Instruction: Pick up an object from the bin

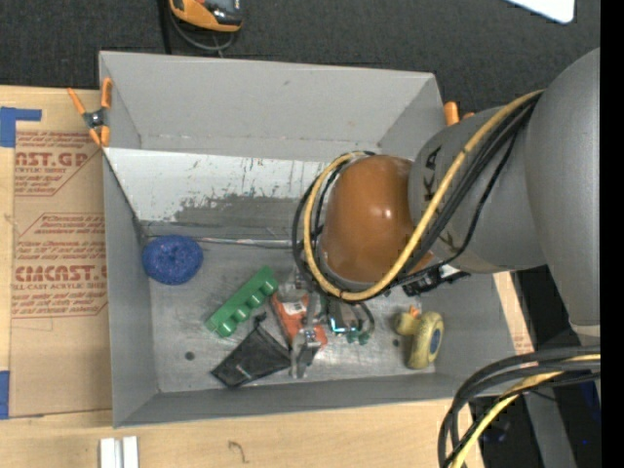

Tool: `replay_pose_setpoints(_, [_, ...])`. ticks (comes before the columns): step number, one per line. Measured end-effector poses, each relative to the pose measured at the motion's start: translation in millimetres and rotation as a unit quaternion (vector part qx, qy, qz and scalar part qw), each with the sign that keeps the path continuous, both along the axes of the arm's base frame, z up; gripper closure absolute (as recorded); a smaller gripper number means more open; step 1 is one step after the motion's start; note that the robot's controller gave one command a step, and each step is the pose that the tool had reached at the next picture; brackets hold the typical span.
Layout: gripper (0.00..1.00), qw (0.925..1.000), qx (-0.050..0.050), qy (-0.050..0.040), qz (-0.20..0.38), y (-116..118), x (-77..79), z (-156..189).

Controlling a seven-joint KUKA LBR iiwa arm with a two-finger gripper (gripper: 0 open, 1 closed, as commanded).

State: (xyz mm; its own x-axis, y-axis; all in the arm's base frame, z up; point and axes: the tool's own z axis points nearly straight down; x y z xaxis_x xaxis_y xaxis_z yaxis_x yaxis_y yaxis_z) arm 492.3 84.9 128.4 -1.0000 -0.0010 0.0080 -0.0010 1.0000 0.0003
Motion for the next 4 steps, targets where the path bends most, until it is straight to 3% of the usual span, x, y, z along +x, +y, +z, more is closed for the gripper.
replay_pose_setpoints(1, [0.0, 1.0, 0.0, -0.0036, 0.0, -0.3, 2.1, 3.4])
replay_pose_setpoints(2, [0.0, 1.0, 0.001, -0.0077, 0.002, -5.1, 31.1, -38.3])
replay_pose_setpoints(3, [0.0, 0.9999, 0.0, -0.0073, -0.013, -8.2, 35.6, -49.2])
replay_pose_setpoints(4, [0.0, 0.9995, -0.001, -0.004, 0.03, 38.8, 59.5, -43.1])
